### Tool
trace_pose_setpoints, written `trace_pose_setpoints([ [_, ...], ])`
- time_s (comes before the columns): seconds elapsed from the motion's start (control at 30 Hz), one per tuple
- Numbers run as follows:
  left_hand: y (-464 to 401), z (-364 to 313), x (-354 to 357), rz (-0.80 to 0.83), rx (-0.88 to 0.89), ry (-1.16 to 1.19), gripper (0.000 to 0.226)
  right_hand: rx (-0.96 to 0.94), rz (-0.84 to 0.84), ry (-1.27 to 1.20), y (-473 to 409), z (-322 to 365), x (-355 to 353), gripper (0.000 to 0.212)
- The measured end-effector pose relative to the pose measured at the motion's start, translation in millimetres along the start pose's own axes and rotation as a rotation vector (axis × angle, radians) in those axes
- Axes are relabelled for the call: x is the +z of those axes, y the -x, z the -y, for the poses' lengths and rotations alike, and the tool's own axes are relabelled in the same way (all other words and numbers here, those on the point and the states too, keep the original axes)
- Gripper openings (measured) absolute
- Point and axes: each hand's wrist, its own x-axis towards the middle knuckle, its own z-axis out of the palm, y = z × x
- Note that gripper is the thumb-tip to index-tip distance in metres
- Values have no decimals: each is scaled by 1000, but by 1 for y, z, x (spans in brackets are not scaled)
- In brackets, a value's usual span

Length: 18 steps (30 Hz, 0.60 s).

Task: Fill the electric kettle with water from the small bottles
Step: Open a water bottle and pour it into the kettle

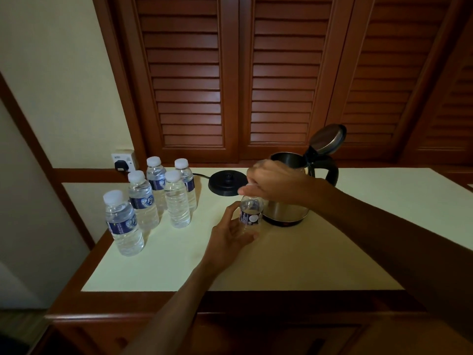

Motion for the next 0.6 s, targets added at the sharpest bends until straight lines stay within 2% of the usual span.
trace_pose_setpoints([
  [0.1,0,0,1,-1,-7,-4,75,86,-101,76,-6,8,11,47],
  [0.23,1,-1,-3,-4,-19,-2,69,-26,49,-245,-4,-4,-3,35],
  [0.3,1,-2,-3,9,-21,12,68,-127,94,-262,2,-12,-10,31],
  [0.37,0,-1,-1,19,-19,14,69,-139,93,-214,5,-16,-10,24],
  [0.43,-1,-1,0,15,-22,8,71,-154,101,-31,5,-10,-7,22],
  [0.5,-1,0,0,2,-29,3,73,-183,32,206,0,-3,2,34],
  [0.6,0,-1,0,9,-29,-14,72,5,-136,267,1,1,14,56],
])
